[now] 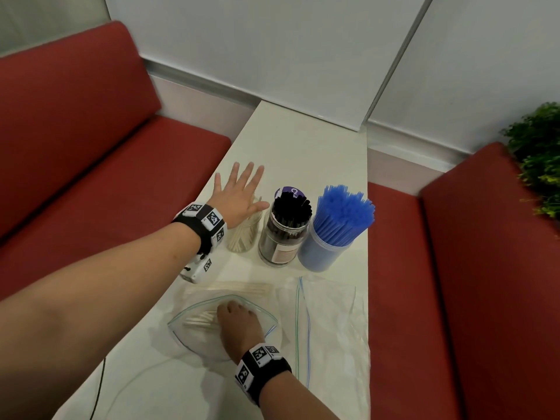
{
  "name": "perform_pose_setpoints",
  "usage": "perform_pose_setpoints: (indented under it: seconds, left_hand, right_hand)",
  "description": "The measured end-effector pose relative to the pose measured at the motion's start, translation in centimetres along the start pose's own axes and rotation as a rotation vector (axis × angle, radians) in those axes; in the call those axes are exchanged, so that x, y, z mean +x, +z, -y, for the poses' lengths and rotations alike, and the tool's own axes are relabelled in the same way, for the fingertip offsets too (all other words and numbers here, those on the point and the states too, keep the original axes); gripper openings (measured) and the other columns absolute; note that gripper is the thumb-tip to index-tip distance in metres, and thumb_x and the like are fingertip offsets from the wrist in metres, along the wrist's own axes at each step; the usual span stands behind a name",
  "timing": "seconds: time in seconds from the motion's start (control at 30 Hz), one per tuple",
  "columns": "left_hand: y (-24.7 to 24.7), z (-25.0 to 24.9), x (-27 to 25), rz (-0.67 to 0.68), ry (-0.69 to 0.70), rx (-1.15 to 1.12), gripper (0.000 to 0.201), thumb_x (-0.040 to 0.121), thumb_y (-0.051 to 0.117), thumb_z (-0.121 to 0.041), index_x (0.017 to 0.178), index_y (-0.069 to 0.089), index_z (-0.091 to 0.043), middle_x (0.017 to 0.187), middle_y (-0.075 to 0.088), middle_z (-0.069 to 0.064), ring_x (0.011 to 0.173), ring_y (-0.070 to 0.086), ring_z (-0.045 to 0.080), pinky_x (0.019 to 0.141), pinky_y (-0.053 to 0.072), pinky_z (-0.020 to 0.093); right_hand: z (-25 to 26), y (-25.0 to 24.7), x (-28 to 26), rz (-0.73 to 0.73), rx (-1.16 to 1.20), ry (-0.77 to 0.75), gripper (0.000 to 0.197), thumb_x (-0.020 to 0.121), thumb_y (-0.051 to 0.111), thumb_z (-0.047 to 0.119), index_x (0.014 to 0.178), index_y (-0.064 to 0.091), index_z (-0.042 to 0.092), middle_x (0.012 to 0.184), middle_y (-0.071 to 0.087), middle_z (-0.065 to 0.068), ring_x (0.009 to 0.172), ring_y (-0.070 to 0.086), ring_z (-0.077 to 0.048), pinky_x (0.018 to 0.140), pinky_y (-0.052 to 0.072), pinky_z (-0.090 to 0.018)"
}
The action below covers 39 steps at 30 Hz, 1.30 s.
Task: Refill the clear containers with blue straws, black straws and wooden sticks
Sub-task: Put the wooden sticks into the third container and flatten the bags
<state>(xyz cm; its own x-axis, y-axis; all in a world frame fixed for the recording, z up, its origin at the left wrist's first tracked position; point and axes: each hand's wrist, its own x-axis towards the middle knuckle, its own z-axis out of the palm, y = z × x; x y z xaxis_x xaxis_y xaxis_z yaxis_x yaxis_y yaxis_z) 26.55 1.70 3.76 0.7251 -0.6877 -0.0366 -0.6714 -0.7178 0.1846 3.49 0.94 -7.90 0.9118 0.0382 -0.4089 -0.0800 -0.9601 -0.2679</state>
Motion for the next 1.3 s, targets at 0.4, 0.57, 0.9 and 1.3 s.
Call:
perform_pose_setpoints:
  seconds: [0.4,0.57,0.9,1.3]
  left_hand:
    - [-4.8,-3.2,-3.2,-0.396,-0.038,-0.408,0.050,0.100,0.039,-0.052,0.136,0.054,-0.021,0.136,0.056,0.005,0.131,0.046,0.025,0.113,0.032,0.046]
    - [-5.6,-3.3,-7.1,-0.066,-0.043,-1.069,0.034,0.098,0.053,-0.038,0.087,0.073,-0.014,0.075,0.074,0.006,0.065,0.068,0.016,0.063,0.054,0.030]
    - [-1.6,0.9,-12.1,0.216,-0.219,-1.304,0.062,0.085,0.052,-0.066,0.061,0.068,-0.011,0.056,0.058,0.012,0.060,0.065,0.029,0.057,0.056,0.031]
    - [-1.2,-4.1,-12.9,0.205,-0.168,-1.161,0.048,0.075,0.073,-0.061,0.070,0.075,-0.013,0.081,0.076,0.003,0.082,0.073,0.016,0.076,0.051,0.027]
  right_hand:
    - [-0.1,0.2,-0.3,0.027,-0.134,-0.021,0.037,0.099,0.039,-0.001,0.135,0.049,0.001,0.136,0.051,-0.023,0.126,0.050,-0.041,0.104,0.041,-0.053]
    - [-0.1,-1.5,0.1,0.045,0.107,0.049,0.028,0.103,0.041,0.005,0.129,0.051,0.007,0.128,0.061,-0.019,0.118,0.059,-0.038,0.101,0.044,-0.048]
    - [-1.9,-3.4,-2.0,-0.120,0.765,0.040,0.032,0.105,0.045,0.019,0.133,0.055,0.008,0.128,0.064,-0.018,0.117,0.058,-0.033,0.102,0.045,-0.038]
    - [0.9,-9.0,-1.1,-0.295,1.266,-0.015,0.039,0.089,0.054,0.018,0.126,0.049,0.028,0.085,0.055,0.001,0.057,0.050,-0.007,0.058,0.046,-0.030]
